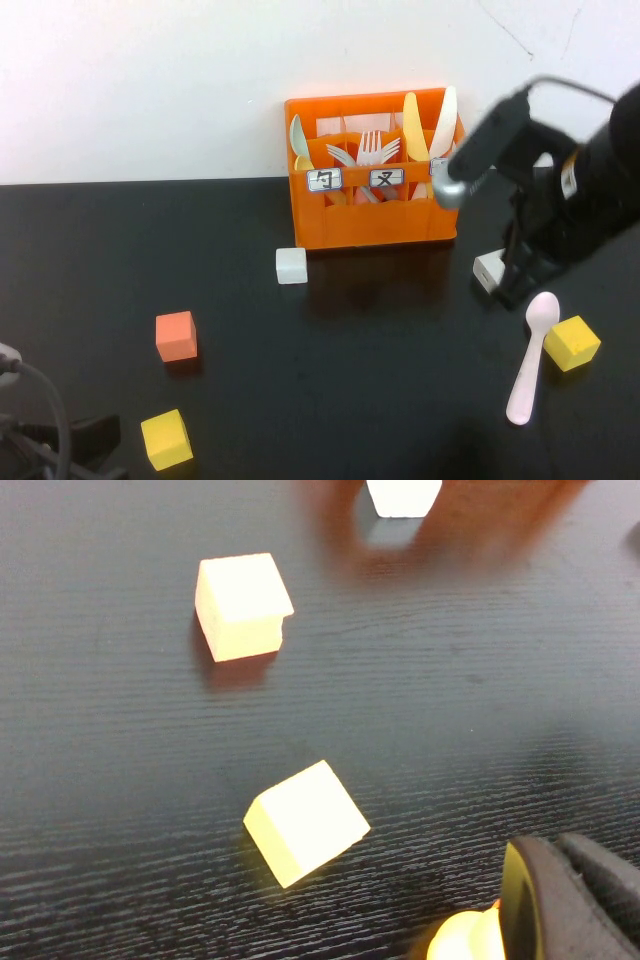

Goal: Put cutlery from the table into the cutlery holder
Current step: Pick up the spoon

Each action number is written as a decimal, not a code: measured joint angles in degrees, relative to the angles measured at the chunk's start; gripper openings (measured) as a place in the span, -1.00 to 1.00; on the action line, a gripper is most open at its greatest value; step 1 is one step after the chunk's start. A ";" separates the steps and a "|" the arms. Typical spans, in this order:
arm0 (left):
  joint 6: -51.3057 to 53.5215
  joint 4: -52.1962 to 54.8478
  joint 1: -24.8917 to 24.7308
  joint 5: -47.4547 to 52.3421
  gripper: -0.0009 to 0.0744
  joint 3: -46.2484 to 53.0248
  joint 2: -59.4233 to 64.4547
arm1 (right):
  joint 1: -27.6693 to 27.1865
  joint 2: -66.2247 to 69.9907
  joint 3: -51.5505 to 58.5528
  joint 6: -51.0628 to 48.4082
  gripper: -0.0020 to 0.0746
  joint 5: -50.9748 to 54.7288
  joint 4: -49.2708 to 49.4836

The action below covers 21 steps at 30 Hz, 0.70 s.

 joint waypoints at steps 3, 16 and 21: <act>0.00 -0.13 0.00 0.00 -0.98 0.00 0.00 | 0.00 0.02 4.15 3.35 -0.95 0.00 -1.60; 0.00 -0.27 0.00 0.00 -0.98 0.00 0.00 | -4.44 2.48 12.11 21.72 -0.69 -1.49 -1.21; 0.00 -0.86 0.00 0.00 -0.98 0.00 0.00 | -8.09 4.29 12.11 22.41 -0.27 -1.93 6.34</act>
